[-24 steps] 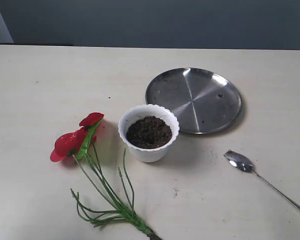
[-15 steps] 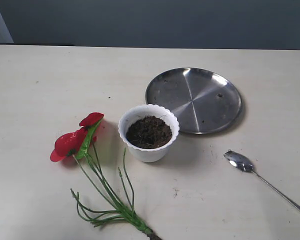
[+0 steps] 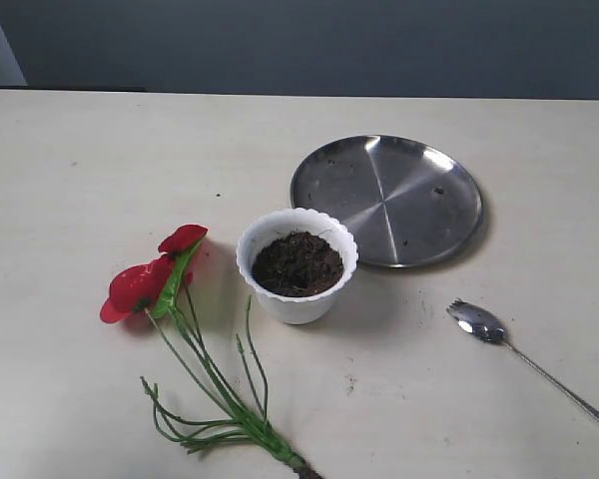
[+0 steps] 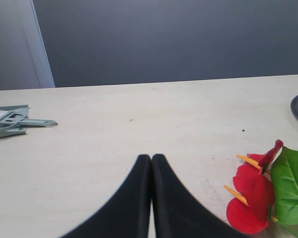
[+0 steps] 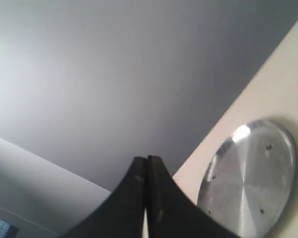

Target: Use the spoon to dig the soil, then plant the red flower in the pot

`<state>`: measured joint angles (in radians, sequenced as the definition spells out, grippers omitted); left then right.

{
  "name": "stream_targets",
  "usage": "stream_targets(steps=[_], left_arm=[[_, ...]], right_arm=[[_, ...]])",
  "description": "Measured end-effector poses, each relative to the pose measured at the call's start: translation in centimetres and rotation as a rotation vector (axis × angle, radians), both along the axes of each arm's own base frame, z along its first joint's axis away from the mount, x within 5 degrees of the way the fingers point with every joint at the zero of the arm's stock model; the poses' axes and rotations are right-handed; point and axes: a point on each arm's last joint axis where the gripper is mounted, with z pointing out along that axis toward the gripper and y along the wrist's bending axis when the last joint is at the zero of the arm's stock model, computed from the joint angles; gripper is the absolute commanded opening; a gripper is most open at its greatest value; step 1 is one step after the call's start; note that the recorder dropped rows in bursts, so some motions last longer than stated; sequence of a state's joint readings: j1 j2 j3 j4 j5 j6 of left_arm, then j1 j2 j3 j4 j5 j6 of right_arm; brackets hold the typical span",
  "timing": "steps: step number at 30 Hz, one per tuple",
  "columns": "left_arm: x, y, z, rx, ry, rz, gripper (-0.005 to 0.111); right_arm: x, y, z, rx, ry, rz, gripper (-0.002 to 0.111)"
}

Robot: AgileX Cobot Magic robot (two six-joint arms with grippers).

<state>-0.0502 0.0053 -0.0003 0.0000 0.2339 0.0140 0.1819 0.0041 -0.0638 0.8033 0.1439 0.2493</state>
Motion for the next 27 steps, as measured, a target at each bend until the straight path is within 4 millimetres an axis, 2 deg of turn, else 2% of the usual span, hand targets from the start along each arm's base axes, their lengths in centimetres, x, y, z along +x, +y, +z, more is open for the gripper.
stream_targets(steps=[4,7,10,11,13,16,17,20,22,23,25,27], left_arm=[[0.0,0.0,0.0,0.0,0.0,0.0,0.0],[0.0,0.0,0.0,0.0,0.0,0.0,0.0],[0.0,0.0,0.0,0.0,0.0,0.0,0.0],[0.0,0.0,0.0,0.0,0.0,0.0,0.0],[0.0,0.0,0.0,0.0,0.0,0.0,0.0],[0.0,0.0,0.0,0.0,0.0,0.0,0.0],[0.0,0.0,0.0,0.0,0.0,0.0,0.0],[0.0,0.0,0.0,0.0,0.0,0.0,0.0],[0.0,0.0,0.0,0.0,0.0,0.0,0.0],[0.0,0.0,0.0,0.0,0.0,0.0,0.0],[0.0,0.0,0.0,0.0,0.0,0.0,0.0],[0.0,0.0,0.0,0.0,0.0,0.0,0.0]], right_arm=[[-1.2,-0.2,4.6,-0.21,-0.203,-0.021,-0.001],[-2.8,-0.2,9.9,-0.388,-0.375,-0.045,-0.001],[-2.9,0.4,14.8,-0.596,-0.447,-0.018,-0.001],[-2.2,0.8,16.6,-0.677,-0.444,0.019,-0.001],[-0.7,1.4,18.7,-0.806,-0.42,0.075,-0.001],[3.3,2.6,21.4,-1.002,-0.31,0.206,-0.001],[5.7,3.0,21.6,-1.064,-0.234,0.264,-0.001],[10.7,4.2,21.4,-1.147,-0.055,0.426,-0.001],[14.1,5.0,20.0,-1.173,0.066,0.532,-0.001],[16.2,5.7,18.6,-1.187,0.145,0.607,-0.001],[18.9,6.6,16.0,-1.22,0.263,0.714,0.0],[20.9,7.6,13.0,-1.259,0.376,0.817,0.007]])
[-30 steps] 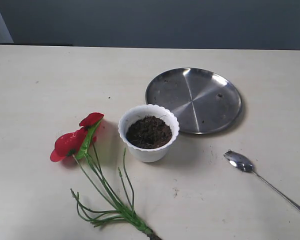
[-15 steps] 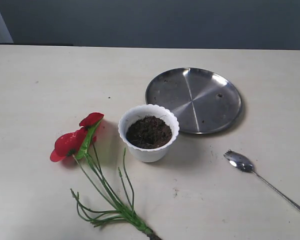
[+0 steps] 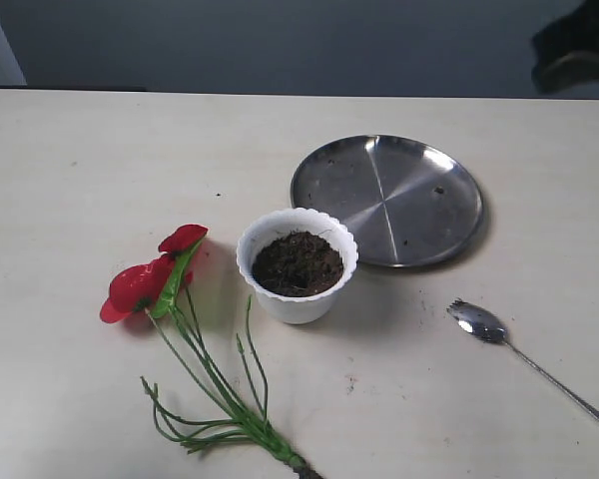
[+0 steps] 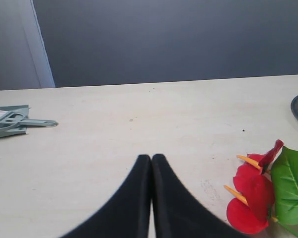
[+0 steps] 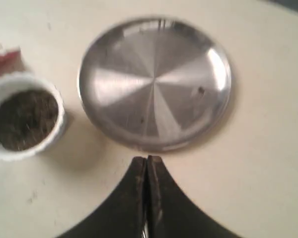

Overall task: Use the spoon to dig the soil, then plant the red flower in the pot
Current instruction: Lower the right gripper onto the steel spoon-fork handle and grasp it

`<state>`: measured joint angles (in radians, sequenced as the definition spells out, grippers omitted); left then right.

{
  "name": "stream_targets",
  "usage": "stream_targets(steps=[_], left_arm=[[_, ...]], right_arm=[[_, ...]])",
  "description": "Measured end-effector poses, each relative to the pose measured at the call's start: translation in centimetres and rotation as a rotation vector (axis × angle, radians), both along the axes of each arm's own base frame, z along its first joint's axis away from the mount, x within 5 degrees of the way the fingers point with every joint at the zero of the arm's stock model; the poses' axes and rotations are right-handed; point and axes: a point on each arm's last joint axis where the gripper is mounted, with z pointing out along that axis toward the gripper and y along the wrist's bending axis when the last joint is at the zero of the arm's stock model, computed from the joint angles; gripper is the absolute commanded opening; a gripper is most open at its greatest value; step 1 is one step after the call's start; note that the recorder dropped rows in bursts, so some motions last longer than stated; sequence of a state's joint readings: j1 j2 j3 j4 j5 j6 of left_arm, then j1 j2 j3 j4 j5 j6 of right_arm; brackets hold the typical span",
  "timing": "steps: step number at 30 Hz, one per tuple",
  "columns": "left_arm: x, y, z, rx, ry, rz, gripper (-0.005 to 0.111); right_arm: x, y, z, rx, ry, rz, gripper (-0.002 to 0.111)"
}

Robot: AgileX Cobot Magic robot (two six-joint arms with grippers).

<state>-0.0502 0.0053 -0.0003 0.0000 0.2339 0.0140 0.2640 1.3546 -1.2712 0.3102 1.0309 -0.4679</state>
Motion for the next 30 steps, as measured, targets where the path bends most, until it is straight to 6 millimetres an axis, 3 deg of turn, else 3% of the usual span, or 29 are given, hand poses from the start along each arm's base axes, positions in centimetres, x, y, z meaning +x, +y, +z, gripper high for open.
stream_targets(steps=[5,11,20,30], left_arm=[[0.0,0.0,0.0,0.0,0.0,0.0,0.0],[0.0,0.0,0.0,0.0,0.0,0.0,0.0],[0.0,0.0,0.0,0.0,0.0,0.0,0.0],[0.0,0.0,0.0,0.0,0.0,0.0,0.0]], right_arm=[[3.3,1.9,-7.5,-0.176,0.301,0.086,0.038],[4.0,3.5,-12.6,-0.278,0.507,0.138,0.035],[1.5,2.8,-16.7,-0.386,0.637,0.127,0.035],[-1.0,1.7,-17.7,-0.358,0.547,0.095,0.035]])
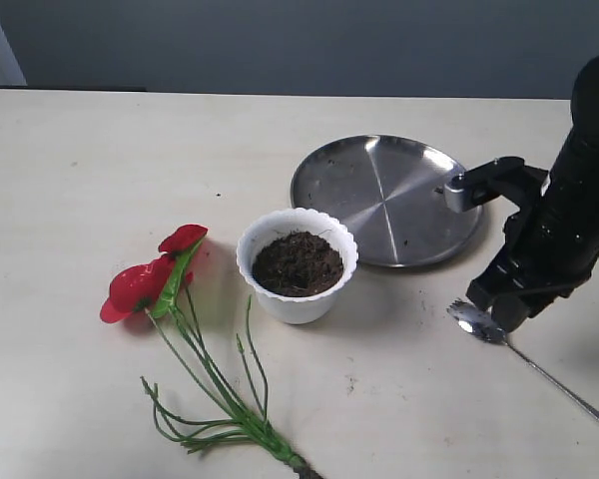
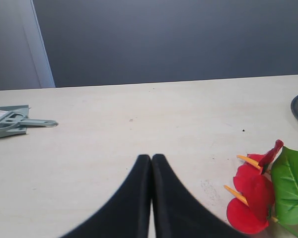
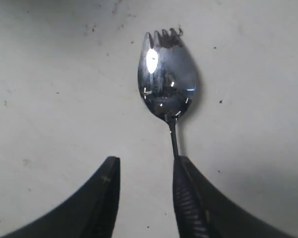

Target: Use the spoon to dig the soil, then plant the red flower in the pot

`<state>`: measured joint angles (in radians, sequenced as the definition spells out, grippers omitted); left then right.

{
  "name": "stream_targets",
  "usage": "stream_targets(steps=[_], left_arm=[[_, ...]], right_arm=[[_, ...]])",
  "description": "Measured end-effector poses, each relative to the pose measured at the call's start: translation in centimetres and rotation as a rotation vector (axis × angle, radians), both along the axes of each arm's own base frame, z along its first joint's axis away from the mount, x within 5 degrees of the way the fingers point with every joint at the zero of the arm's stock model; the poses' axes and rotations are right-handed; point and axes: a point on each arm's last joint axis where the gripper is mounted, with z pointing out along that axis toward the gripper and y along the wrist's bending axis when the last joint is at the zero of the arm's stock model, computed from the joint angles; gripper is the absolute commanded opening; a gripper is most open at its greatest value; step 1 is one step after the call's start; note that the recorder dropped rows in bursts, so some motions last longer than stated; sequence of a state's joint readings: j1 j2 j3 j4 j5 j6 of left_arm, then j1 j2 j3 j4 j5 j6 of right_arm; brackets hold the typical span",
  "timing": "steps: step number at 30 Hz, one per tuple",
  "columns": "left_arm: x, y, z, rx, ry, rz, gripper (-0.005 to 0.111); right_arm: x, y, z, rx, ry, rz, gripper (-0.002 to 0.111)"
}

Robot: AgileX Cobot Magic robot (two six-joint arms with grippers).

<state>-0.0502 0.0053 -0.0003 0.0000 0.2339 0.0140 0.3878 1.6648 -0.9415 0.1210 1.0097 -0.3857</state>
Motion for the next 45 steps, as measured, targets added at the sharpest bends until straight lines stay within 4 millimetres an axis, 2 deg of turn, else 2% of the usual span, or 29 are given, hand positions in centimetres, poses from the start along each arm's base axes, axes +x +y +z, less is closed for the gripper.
stream_targets(steps=[5,12,19,32,34,36,39,45], left_arm=[[0.0,0.0,0.0,0.0,0.0,0.0,0.0],[0.0,0.0,0.0,0.0,0.0,0.0,0.0],[0.0,0.0,0.0,0.0,0.0,0.0,0.0],[0.0,0.0,0.0,0.0,0.0,0.0,0.0],[0.0,0.0,0.0,0.0,0.0,0.0,0.0],[0.0,0.0,0.0,0.0,0.0,0.0,0.0],[0.0,0.0,0.0,0.0,0.0,0.0,0.0],[0.0,0.0,0.0,0.0,0.0,0.0,0.0]], right_arm=[[-1.0,-0.5,-1.7,-0.007,-0.007,-0.006,0.035],[-1.2,-0.7,-2.3,-0.015,-0.025,-0.001,0.035],[-2.1,-1.3,-4.2,-0.039,-0.027,-0.008,0.035],[-1.4,-1.7,-6.5,-0.122,-0.031,-0.056,0.034],[-1.4,-1.7,-6.6,-0.124,-0.026,-0.056,0.03],[-1.3,-1.7,-6.8,-0.128,-0.013,-0.057,0.02],[-1.4,-1.5,-7.2,-0.131,0.016,-0.065,-0.001],[-1.5,-1.4,-7.2,-0.14,0.055,-0.076,-0.001]])
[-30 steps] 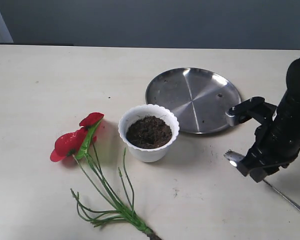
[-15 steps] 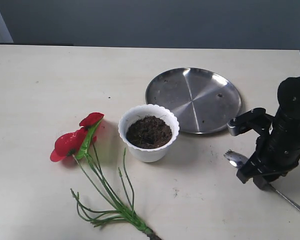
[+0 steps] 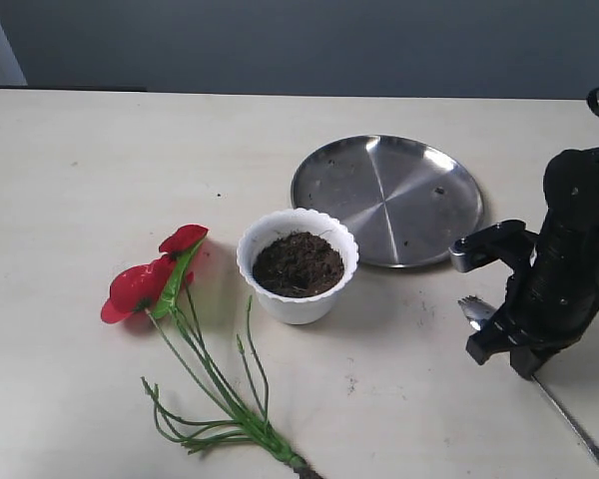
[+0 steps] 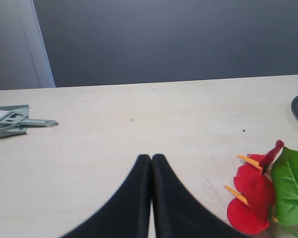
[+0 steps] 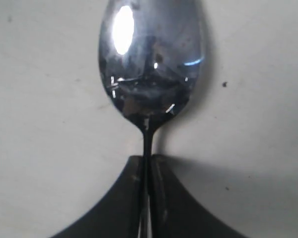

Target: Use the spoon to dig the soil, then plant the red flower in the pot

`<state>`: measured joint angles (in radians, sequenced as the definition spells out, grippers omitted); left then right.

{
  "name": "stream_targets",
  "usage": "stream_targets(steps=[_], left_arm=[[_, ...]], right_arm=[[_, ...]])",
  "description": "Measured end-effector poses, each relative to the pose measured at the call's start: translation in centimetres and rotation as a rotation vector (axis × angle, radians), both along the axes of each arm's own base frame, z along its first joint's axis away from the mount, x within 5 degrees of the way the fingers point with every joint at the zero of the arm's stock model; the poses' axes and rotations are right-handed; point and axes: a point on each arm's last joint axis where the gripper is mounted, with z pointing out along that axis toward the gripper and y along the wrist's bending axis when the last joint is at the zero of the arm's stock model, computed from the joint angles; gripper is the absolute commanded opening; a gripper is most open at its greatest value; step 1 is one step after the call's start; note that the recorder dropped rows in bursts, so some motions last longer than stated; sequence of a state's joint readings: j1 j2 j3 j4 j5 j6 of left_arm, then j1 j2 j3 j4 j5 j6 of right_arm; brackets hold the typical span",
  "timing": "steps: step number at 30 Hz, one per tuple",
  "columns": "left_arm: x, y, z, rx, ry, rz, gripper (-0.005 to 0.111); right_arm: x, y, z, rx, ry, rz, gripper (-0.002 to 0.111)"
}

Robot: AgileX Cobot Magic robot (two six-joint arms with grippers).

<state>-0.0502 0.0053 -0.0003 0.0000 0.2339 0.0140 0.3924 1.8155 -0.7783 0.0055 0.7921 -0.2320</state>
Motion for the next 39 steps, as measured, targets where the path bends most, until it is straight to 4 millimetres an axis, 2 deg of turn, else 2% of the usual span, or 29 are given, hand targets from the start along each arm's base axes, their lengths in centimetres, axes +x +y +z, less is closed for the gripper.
stream_targets(steps=[8,17,24,30,32,34,39], left_arm=[[0.0,0.0,0.0,0.0,0.0,0.0,0.0],[0.0,0.0,0.0,0.0,0.0,0.0,0.0],[0.0,0.0,0.0,0.0,0.0,0.0,0.0],[0.0,0.0,0.0,0.0,0.0,0.0,0.0],[0.0,0.0,0.0,0.0,0.0,0.0,0.0],[0.0,0.0,0.0,0.0,0.0,0.0,0.0],[0.0,0.0,0.0,0.0,0.0,0.0,0.0]], right_arm=[[-0.3,0.2,1.4,0.007,0.05,-0.028,-0.001],[-0.3,3.1,8.2,0.068,-0.149,0.116,-0.001],[1.1,6.9,13.3,0.02,-0.366,0.348,-0.001],[1.5,10.4,17.2,-0.114,-0.61,0.621,-0.001],[1.5,11.6,17.5,-0.196,-0.67,0.726,-0.001],[1.6,13.4,16.8,-0.328,-0.716,0.89,-0.001],[0.5,18.6,12.3,-0.588,-0.729,1.257,-0.001]])
